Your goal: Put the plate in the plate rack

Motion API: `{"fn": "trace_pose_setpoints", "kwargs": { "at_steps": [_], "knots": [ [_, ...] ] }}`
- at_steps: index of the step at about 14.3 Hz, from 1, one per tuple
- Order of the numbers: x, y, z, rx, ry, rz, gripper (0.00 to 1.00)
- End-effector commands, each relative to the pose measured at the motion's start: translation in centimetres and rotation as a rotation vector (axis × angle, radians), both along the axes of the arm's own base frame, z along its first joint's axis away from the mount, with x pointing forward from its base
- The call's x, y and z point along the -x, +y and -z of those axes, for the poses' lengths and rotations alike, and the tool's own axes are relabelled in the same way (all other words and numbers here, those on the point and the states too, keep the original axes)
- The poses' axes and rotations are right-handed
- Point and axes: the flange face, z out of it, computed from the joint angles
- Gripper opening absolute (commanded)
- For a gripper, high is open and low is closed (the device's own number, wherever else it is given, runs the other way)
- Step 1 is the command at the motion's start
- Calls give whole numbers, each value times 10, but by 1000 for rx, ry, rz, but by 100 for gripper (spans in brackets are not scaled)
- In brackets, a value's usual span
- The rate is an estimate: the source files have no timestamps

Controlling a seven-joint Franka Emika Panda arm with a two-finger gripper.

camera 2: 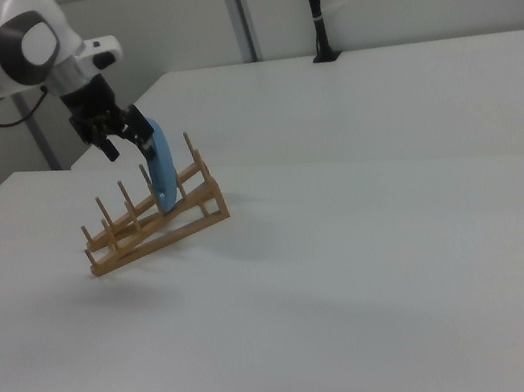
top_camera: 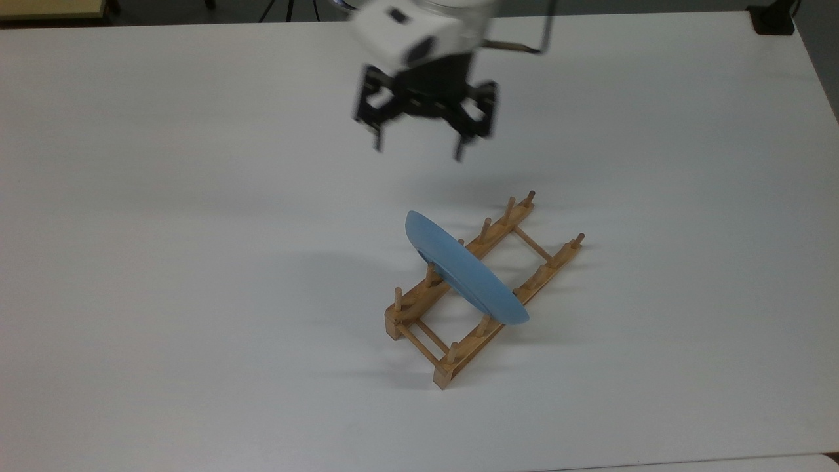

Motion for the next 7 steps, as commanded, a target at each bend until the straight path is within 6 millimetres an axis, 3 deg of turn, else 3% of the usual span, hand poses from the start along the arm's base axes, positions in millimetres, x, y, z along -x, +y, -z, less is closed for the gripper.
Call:
{"fn": "trace_pose_setpoints", "kwargs": {
  "at_steps": [1, 3, 7],
  "knots": [
    [46, -70, 1, -53, 185, 68, 100],
    [59, -98, -4, -58, 217, 88, 100],
    [60, -117, 4, -42, 256, 68, 100]
  ]
}}
